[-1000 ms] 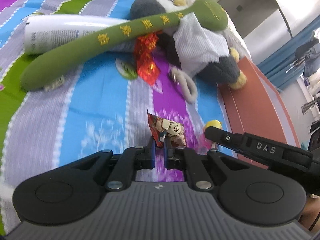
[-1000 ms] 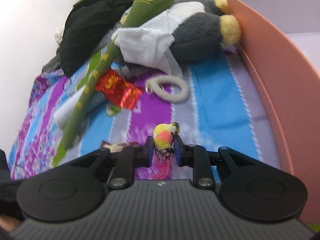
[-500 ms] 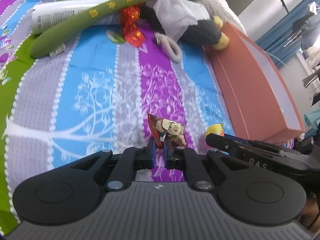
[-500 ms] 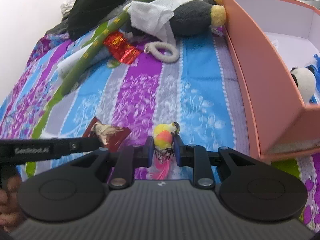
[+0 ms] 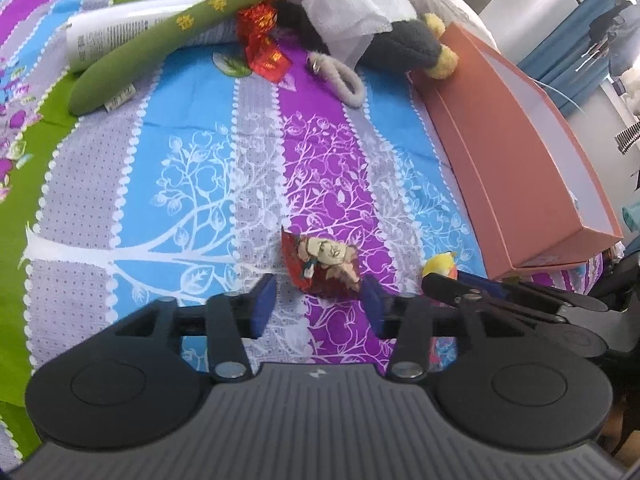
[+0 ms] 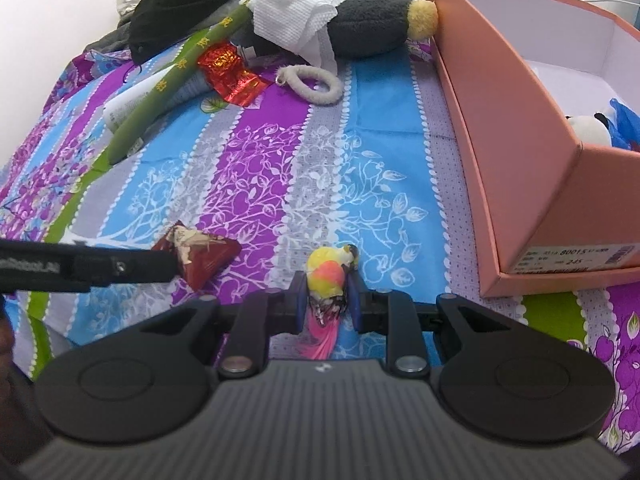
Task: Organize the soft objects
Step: 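Lift the yellow toy with the right tool while the left tool lifts the wrapper, then move both held items over the orange box and open both tools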
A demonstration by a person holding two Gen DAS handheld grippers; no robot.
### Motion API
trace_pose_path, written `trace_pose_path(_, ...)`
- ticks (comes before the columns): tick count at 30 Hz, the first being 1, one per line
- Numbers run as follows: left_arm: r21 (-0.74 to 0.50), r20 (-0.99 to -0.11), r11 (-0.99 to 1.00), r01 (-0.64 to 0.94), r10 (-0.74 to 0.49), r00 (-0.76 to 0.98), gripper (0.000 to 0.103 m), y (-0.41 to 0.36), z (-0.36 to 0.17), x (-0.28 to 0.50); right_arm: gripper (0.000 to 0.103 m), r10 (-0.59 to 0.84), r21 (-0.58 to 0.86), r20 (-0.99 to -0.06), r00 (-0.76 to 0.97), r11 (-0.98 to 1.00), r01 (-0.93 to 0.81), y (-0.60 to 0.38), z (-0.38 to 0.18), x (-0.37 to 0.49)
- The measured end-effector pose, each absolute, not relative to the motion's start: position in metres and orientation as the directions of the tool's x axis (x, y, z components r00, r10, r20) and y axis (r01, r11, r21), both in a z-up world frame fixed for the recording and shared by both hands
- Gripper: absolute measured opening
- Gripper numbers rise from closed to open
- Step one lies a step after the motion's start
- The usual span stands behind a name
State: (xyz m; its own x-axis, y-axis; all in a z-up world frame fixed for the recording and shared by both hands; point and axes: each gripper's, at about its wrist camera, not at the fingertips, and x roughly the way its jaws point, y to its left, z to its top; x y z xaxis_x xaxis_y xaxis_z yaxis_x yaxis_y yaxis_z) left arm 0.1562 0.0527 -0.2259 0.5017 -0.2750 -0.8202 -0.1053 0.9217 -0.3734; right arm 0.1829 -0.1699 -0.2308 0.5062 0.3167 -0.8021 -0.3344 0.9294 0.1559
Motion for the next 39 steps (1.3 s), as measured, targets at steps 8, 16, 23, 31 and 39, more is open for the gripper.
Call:
trace_pose_path(8,-0.298,-0.829,0.953,-0.056,-0.229,0.511,0.071,0.040,-0.219,0.164,0.025,0.317,0.141,-0.790,0.525,0.927,-0.347,-0.172,-0.230,0.177)
trace_pose_path(16,-0.194,-0.863,0.981,-0.010,-0.166,0.477,0.071,0.021,-0.231,0.187,0.025,0.320,0.127,-0.782,0.535,0.922,-0.367,-0.175,-0.232,0.171)
trace_pose_path(23,-0.157,-0.882,0.988,-0.011,-0.135,0.452,0.058,0.012,-0.247,0.195,0.025,0.318,0.097,-0.776,0.545,0.914,-0.395,-0.170,-0.230,0.166)
trace_pose_path(31,-0.183,-0.874,0.983,-0.019,-0.154,0.461,0.051,0.011,-0.234,0.188,0.025,0.319,0.089,-0.764,0.561,0.913,-0.398,-0.170,-0.223,0.159)
trace_pose_path(39,-0.196,-0.843,0.981,0.000,-0.169,0.510,0.051,0.004,-0.198,0.174,0.025,0.337,0.117,-0.733,0.591,0.918,-0.378,-0.180,-0.201,0.151)
